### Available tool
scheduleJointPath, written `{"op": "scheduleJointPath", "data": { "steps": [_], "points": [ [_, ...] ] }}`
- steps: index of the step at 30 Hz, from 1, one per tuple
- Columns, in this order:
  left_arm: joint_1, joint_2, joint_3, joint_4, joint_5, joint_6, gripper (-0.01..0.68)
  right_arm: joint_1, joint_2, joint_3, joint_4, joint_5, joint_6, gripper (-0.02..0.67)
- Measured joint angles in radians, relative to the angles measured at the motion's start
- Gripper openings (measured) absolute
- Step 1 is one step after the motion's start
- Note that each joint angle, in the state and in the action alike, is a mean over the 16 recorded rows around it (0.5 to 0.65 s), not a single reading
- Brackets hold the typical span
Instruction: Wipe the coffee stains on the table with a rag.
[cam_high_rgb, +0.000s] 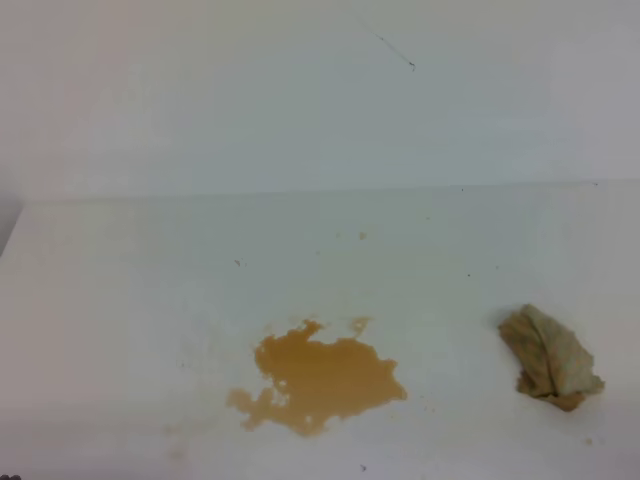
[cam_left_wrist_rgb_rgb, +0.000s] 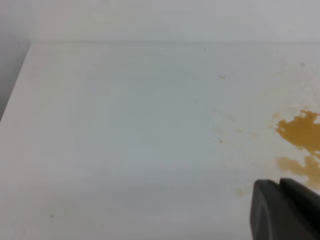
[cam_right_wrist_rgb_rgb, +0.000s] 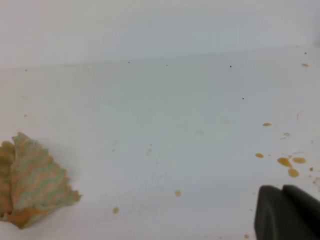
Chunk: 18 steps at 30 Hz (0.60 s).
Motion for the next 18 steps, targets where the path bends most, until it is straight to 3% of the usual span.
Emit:
{"op": "scheduleJointPath", "data": {
  "steps": [18],
  "points": [
    [0.000,0.000,0.000,0.000,0.000,0.000,-0.002,0.000,0.000,0.000,0.000,0.000,0.000,-0.003]
  ]
}}
